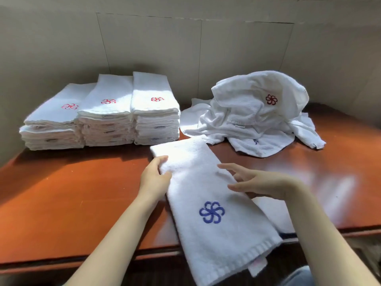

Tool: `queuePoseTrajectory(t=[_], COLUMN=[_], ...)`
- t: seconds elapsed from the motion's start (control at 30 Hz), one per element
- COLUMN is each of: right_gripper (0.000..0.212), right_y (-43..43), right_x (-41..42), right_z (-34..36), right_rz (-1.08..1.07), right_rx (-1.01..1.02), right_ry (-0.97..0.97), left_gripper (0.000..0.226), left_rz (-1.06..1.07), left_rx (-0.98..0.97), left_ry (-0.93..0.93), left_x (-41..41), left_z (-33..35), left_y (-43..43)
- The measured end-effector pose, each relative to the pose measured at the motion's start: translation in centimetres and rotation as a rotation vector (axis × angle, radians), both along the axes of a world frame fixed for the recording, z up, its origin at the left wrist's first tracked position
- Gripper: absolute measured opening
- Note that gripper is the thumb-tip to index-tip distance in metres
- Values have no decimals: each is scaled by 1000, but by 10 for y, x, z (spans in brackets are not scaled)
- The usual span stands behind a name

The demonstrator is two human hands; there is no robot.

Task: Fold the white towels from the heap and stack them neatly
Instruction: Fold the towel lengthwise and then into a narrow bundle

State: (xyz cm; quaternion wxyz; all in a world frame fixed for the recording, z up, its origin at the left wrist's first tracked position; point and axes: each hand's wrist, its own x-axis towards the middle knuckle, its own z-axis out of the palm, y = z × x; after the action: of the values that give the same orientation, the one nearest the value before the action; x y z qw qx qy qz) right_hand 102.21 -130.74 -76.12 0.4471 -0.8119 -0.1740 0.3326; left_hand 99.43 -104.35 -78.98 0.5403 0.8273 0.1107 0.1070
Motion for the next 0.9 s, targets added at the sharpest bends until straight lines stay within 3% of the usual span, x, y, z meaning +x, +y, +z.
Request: queuePoseTrajectory(t=[0.1,0.27,0.33,0.4,0.47,0.6,0.73,0.9], right_gripper=[45,38,31,27,29,33,46,64], right_y=[12,45,49,49,49,48,48,61], right_x=[-2,8,10,12,14,13,13,5], right_z=[-11,-22,-20,-21,-22,-21,-17,2], right_rz=[-134,-324,-342,-388,-449,-453,-391,-288], right_rx=[190,165,210,395,633,737,715,763], right_ry=[6,-218,-219,-112,100,275,242,166], left_gripper=[44,60,63,64,63,62,70,76], left_rz=[-25,-236,-232,-207,-191,-196,-254,-270], left_rx=[-43,-49,-78,-161,-255,-394,-508,-478], left_ry=[27,52,10,-33,-50,0,67,-59], left_x=[4,-5,-7,-8,-10,-11,-12,-25], left_z=[0,1,0,1,2,5,16,44], left_y=[6,5,5,5,5,9,15,32])
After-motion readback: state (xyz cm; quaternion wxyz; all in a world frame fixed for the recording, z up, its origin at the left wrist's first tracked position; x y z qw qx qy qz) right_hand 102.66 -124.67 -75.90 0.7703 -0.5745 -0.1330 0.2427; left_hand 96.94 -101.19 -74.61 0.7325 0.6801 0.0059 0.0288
